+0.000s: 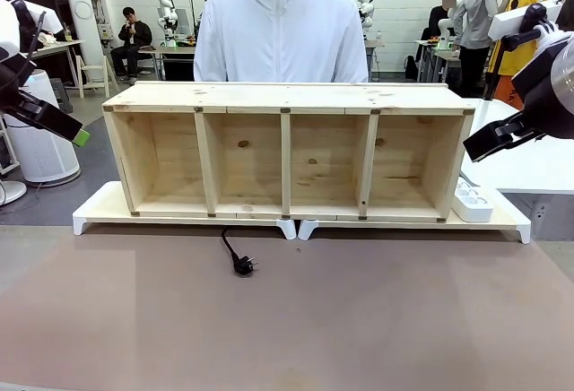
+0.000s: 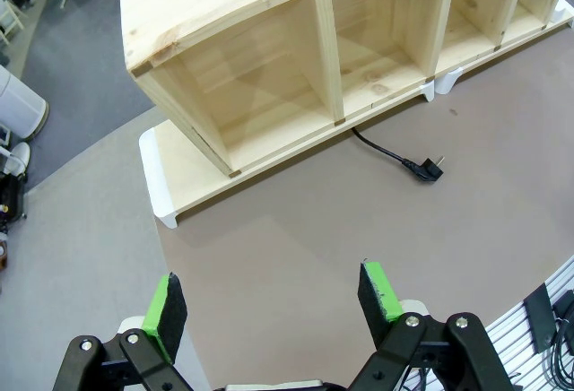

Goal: Perform cable management.
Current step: When the cord part of the Power Cable appears at the lower middle area of the table and stops, grasp the cord part of the Power Cable.

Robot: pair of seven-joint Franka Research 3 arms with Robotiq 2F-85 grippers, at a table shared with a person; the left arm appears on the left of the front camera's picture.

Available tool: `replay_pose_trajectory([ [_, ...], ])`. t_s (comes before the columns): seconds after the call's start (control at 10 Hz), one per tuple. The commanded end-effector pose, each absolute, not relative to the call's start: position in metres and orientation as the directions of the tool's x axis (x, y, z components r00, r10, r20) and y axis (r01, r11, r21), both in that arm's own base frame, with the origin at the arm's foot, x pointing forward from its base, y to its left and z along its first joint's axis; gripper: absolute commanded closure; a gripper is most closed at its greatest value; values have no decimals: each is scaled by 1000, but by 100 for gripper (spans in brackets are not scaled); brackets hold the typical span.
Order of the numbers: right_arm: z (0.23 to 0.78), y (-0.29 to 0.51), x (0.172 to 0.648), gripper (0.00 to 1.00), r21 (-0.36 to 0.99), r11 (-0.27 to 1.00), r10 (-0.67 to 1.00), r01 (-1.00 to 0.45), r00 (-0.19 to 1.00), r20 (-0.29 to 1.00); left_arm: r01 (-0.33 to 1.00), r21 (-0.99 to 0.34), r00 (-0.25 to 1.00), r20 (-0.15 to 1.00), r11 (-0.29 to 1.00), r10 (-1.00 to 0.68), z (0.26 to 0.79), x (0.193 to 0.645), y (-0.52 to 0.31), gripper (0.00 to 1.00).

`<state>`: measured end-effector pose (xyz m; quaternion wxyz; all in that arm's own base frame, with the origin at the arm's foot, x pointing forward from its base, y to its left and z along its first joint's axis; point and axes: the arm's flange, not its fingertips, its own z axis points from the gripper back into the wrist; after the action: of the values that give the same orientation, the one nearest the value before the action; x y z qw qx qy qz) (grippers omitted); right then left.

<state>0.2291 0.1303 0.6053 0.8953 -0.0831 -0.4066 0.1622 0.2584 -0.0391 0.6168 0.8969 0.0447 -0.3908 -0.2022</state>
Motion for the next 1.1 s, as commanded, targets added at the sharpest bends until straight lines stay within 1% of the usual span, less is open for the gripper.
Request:
replay_pose_trajectory([
  [0.0,605,129,230,0,-280,934,356,-221,618,701,322,243,613,683,915,-397,617,258,-39,0],
  [1.0,605,129,230,0,-280,934,356,-221,618,701,322,243,613,683,915,-397,617,258,-39,0],
])
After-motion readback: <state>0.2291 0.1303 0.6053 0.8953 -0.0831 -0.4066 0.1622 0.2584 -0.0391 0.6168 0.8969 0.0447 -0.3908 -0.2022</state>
